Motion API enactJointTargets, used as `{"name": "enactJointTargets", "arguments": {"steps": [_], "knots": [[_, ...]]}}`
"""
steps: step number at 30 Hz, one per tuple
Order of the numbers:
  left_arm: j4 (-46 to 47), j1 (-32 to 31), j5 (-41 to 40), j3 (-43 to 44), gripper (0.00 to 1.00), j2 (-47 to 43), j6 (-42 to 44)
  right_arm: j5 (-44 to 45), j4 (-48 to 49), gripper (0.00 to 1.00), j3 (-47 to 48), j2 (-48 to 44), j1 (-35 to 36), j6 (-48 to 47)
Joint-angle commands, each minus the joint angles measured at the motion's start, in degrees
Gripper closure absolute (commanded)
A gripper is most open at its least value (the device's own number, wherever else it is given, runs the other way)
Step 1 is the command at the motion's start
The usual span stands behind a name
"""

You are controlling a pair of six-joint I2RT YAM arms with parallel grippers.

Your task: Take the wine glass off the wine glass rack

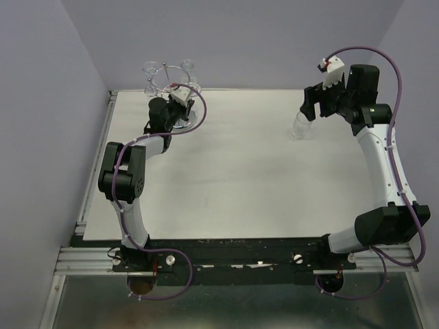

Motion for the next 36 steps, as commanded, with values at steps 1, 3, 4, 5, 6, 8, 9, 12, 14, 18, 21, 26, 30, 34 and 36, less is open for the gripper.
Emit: {"name": "enactJointTargets", "arguments": {"steps": [1,3,4,5,6,8,9,12,14,18,21,26,30,34,36], "knots": [[1.1,-0.2,1.2,0.6,0.94,-1.5,-0.6,1.1,0.4,0.10,-1.0,0.5,0.4,-0.1],[1.0,-0.3,1.4,0.5,0.98,-1.7,-1.3,1.2,0.6,0.10,-1.1,0.5,0.4,0.0],[0.9,-0.3,2.0,0.5,0.99,-1.7,-1.6,1.2,0.8,0.10,-1.2,0.5,0.4,0.0],[1.0,-0.3,2.3,0.5,0.99,-1.8,-2.0,1.4,1.0,0.10,-1.5,0.4,0.4,-0.1],[1.0,-0.3,2.4,0.4,1.00,-1.9,-2.1,1.3,1.1,0.10,-1.5,0.3,0.4,-0.1],[1.0,-0.5,2.4,0.4,1.00,-1.9,-2.4,1.6,1.2,0.10,-1.8,0.3,0.4,0.2],[1.0,-0.6,2.4,0.4,1.00,-2.0,-2.6,1.6,1.3,0.10,-1.9,0.2,0.4,0.1],[1.3,-0.7,2.5,0.5,1.00,-2.3,-3.2,1.6,1.5,0.10,-2.3,-0.1,0.5,0.2],[1.5,-0.8,2.8,0.7,1.00,-2.5,-3.7,1.8,1.5,0.10,-2.5,-0.2,0.5,0.2],[1.5,-0.9,3.5,1.3,1.00,-2.9,-5.7,2.0,1.5,0.10,-3.2,-0.8,0.5,0.2],[1.9,-1.2,3.5,1.4,1.00,-3.4,-6.7,1.9,1.5,0.10,-3.3,-1.0,0.5,0.2],[2.5,-1.6,3.1,1.3,1.00,-3.7,-7.6,2.0,1.5,0.10,-3.3,-0.8,0.4,0.2],[2.6,-1.8,3.2,1.1,1.00,-4.0,-7.6,2.0,1.5,0.10,-3.3,-1.0,0.5,0.1],[2.7,-2.1,3.5,0.9,1.00,-4.1,-7.3,2.0,1.7,0.10,-3.6,-0.9,0.5,0.2],[2.7,-2.3,3.6,0.8,1.00,-4.2,-7.2,2.2,1.8,0.10,-3.7,-0.9,0.5,0.1]]}}
